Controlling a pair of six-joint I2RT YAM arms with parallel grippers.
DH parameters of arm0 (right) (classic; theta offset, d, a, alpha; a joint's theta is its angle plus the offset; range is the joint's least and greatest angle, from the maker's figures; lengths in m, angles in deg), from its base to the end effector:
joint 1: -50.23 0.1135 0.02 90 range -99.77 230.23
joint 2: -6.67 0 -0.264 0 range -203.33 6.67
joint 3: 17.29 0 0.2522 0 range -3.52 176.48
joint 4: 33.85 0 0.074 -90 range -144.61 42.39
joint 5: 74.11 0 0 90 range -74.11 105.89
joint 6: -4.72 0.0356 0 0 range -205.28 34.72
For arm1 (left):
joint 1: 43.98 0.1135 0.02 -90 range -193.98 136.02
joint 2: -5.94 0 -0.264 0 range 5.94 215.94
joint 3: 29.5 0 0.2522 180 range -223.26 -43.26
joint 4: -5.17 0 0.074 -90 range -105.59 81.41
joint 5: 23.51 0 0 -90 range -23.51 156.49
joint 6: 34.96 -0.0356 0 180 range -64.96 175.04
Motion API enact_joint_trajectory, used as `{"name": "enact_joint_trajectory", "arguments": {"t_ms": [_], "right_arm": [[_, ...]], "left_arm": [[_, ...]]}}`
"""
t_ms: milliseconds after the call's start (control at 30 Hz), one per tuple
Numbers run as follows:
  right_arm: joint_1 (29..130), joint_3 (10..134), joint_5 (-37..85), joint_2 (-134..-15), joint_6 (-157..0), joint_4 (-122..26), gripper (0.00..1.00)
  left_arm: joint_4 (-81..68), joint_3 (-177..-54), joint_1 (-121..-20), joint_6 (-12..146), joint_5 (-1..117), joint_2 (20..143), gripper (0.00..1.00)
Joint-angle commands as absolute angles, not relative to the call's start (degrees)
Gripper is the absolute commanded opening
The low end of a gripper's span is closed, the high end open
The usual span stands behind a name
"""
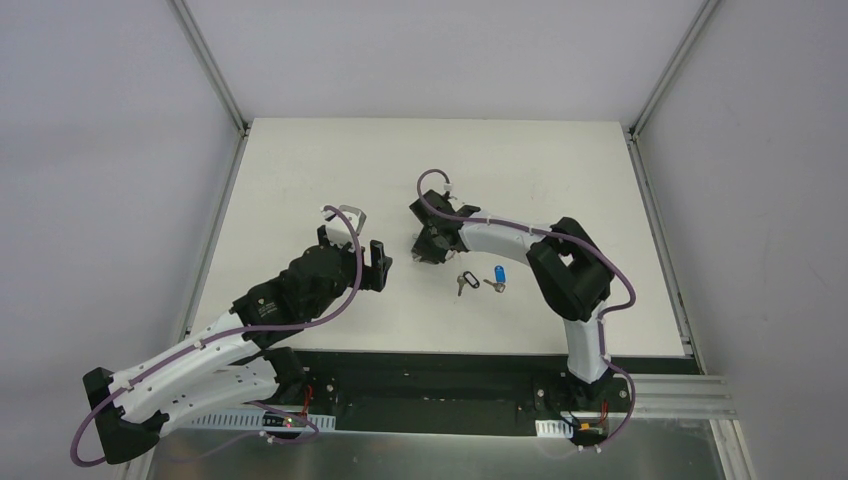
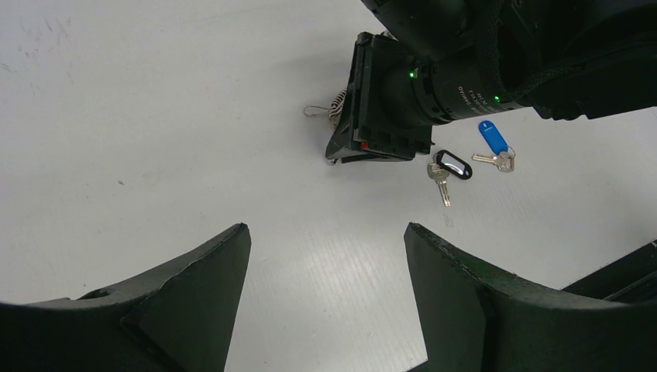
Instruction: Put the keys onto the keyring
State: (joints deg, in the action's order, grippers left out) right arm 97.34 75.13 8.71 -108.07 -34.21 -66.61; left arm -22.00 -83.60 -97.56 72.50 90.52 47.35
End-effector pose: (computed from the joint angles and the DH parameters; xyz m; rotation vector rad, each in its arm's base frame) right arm 0.2934 0.3094 0.1679 0.1413 2.6006 0.5120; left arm 0.1133 -0.1291 0.3169 0.2767 1.8085 -0.4996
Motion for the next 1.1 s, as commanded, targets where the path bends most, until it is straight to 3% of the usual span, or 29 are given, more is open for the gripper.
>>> {"name": "enact_joint_trajectory", "arguments": {"t_ms": [0, 267, 500, 833, 1067], "right_arm": [[97.3, 76.8, 9.6, -109.7, -35.2, -69.2, 0.24], [97.3, 74.5, 10.3, -107.8, -36.8, -69.5, 0.00], [97.6, 69.7, 10.0, -101.6, -40.9, -70.8, 0.00], [98.7, 63.9, 15.3, -88.6, -61.1, -77.9, 0.00], [98.8, 72.2, 19.3, -84.0, -72.6, -93.7, 0.00]], "left_arm": [[-22.1, -83.2, -97.5, 73.5, 89.8, 47.2, 0.73], [-22.1, -83.0, -97.5, 73.6, 89.7, 46.9, 0.73], [-22.1, -83.4, -97.6, 73.7, 89.5, 47.6, 0.73], [-20.6, -84.0, -97.5, 73.4, 84.7, 47.7, 0.73], [-17.9, -84.9, -97.5, 72.3, 79.1, 49.4, 0.71]]}}
